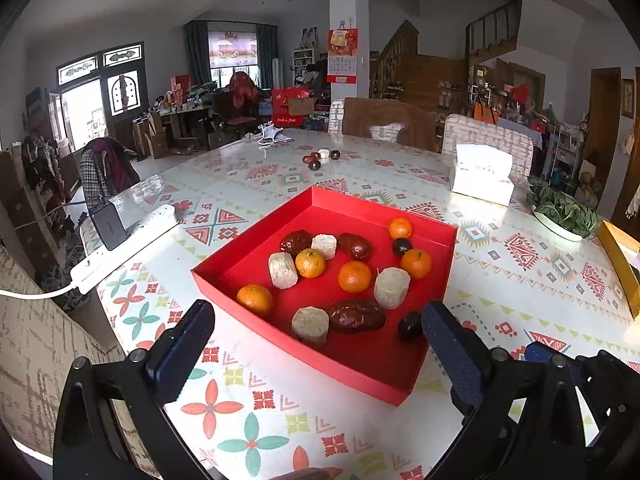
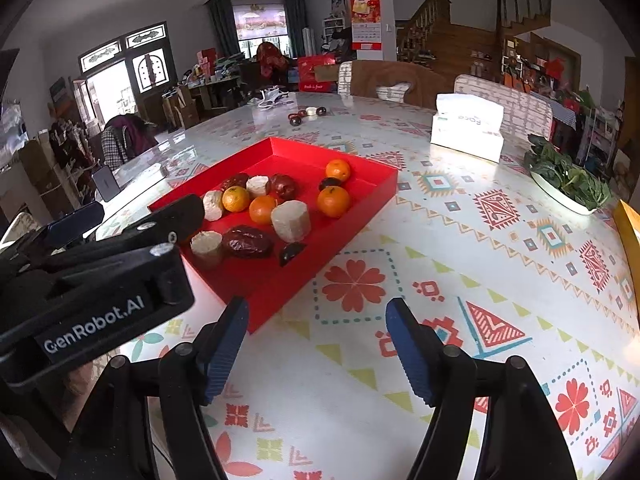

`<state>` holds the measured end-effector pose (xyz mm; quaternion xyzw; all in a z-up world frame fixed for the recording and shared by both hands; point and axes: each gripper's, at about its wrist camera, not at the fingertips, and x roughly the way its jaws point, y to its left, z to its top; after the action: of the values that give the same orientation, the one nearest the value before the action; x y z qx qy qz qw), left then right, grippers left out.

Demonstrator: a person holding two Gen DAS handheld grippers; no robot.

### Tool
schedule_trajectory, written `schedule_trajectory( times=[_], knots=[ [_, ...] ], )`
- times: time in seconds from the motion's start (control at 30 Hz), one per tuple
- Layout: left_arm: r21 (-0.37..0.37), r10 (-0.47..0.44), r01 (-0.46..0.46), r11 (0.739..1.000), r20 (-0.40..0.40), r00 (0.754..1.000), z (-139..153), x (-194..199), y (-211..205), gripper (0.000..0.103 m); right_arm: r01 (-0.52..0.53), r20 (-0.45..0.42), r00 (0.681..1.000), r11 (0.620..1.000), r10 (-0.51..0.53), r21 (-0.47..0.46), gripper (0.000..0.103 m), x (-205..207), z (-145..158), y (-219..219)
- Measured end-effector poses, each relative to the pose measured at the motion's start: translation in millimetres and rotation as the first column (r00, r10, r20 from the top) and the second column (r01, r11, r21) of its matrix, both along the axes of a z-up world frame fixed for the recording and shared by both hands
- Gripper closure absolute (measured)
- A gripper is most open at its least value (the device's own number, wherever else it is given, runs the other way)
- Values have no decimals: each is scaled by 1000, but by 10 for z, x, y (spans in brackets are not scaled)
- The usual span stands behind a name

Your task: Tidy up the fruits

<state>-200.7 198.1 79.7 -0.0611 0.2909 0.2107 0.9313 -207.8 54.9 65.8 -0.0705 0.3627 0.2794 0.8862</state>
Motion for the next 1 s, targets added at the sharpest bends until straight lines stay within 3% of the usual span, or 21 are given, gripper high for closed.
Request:
schedule_trajectory(
  times=[0.57, 1.0],
  knots=[
    [-51, 8, -10, 999, -29, 1000, -91, 38, 171, 0, -19, -15, 1000, 999, 18, -45, 25, 61, -59, 238],
    [-60, 69, -71, 996, -23, 997, -83, 37, 319, 0, -45, -11, 999, 997, 44, -66, 23, 96, -49, 399]
  ],
)
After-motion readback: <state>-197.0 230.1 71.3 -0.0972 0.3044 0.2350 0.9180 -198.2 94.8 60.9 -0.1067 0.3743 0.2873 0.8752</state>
